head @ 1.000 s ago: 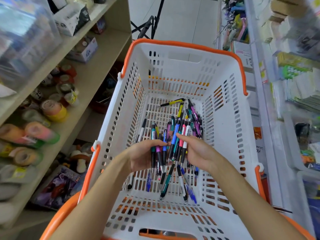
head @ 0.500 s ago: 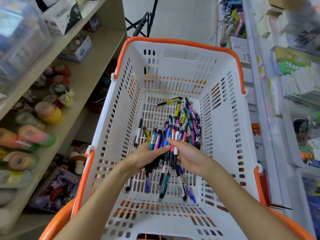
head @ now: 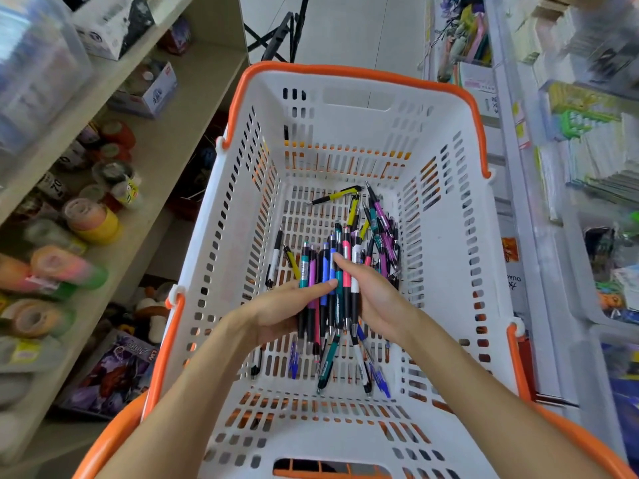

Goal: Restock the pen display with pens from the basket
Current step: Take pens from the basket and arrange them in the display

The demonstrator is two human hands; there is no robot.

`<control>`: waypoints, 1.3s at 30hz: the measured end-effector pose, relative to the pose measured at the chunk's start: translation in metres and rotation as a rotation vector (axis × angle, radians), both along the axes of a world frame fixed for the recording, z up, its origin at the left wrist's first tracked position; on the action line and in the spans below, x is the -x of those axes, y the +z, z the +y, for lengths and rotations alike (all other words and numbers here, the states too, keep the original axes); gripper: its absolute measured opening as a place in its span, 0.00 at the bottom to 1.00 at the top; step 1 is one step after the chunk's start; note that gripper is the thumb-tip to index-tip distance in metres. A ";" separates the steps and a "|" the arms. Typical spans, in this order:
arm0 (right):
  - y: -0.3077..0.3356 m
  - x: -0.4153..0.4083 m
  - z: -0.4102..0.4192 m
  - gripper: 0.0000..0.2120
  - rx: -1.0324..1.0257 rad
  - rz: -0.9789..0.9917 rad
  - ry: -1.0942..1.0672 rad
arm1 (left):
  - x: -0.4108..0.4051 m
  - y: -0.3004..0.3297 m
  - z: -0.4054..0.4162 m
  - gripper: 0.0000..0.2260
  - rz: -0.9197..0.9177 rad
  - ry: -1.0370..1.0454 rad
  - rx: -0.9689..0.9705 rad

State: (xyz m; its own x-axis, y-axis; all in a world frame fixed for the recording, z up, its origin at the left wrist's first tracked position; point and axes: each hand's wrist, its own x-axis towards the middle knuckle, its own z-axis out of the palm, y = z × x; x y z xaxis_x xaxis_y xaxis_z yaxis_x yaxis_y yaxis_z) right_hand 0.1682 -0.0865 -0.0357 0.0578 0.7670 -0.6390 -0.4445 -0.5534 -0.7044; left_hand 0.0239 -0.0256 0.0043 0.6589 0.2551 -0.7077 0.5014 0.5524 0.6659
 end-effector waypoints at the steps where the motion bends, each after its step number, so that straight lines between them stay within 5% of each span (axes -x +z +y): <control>1: 0.002 0.002 -0.002 0.49 0.024 -0.068 0.041 | 0.000 0.000 -0.001 0.16 0.003 -0.015 -0.002; 3: 0.004 0.003 -0.005 0.43 0.068 -0.154 0.134 | 0.001 0.001 -0.002 0.15 0.005 -0.039 -0.024; 7: 0.003 0.000 -0.003 0.54 0.040 0.000 0.211 | 0.000 0.002 -0.002 0.16 -0.032 -0.025 -0.047; 10: 0.008 -0.001 -0.003 0.52 0.011 0.057 0.279 | 0.000 0.003 -0.002 0.18 -0.046 -0.007 -0.009; 14: 0.016 -0.008 -0.006 0.57 0.029 -0.015 0.368 | 0.002 0.007 -0.002 0.08 -0.051 -0.042 0.043; 16: 0.027 -0.010 -0.007 0.49 0.036 -0.112 0.391 | 0.003 0.005 -0.001 0.10 -0.057 -0.059 0.027; 19: 0.037 -0.015 -0.005 0.22 -0.026 -0.339 0.268 | 0.003 0.003 -0.001 0.10 -0.058 -0.064 -0.003; 22: 0.039 -0.020 -0.004 0.10 -0.029 -0.462 0.181 | 0.003 0.001 -0.002 0.08 -0.061 -0.073 -0.019; 24: 0.040 -0.021 -0.003 0.10 -0.013 -0.463 0.181 | 0.003 0.000 -0.002 0.08 -0.057 -0.089 -0.032; 29: 0.040 -0.018 -0.002 0.34 0.010 -0.517 0.196 | 0.003 -0.002 0.000 0.08 -0.037 -0.147 -0.028; 33: 0.048 -0.023 -0.004 0.10 -0.065 -0.487 0.049 | 0.006 -0.003 0.001 0.13 -0.049 -0.210 -0.059; 39: 0.063 -0.046 0.002 0.03 -0.162 -0.463 -0.419 | 0.004 -0.007 0.000 0.13 -0.024 -0.226 -0.041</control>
State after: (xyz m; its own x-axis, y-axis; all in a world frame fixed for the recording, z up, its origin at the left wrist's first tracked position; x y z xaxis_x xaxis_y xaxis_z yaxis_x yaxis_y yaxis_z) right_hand 0.2143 -0.0845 0.0273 0.6155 0.7040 -0.3543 -0.2302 -0.2693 -0.9351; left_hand 0.0196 -0.0259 -0.0027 0.7191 0.1273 -0.6831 0.5931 0.3997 0.6989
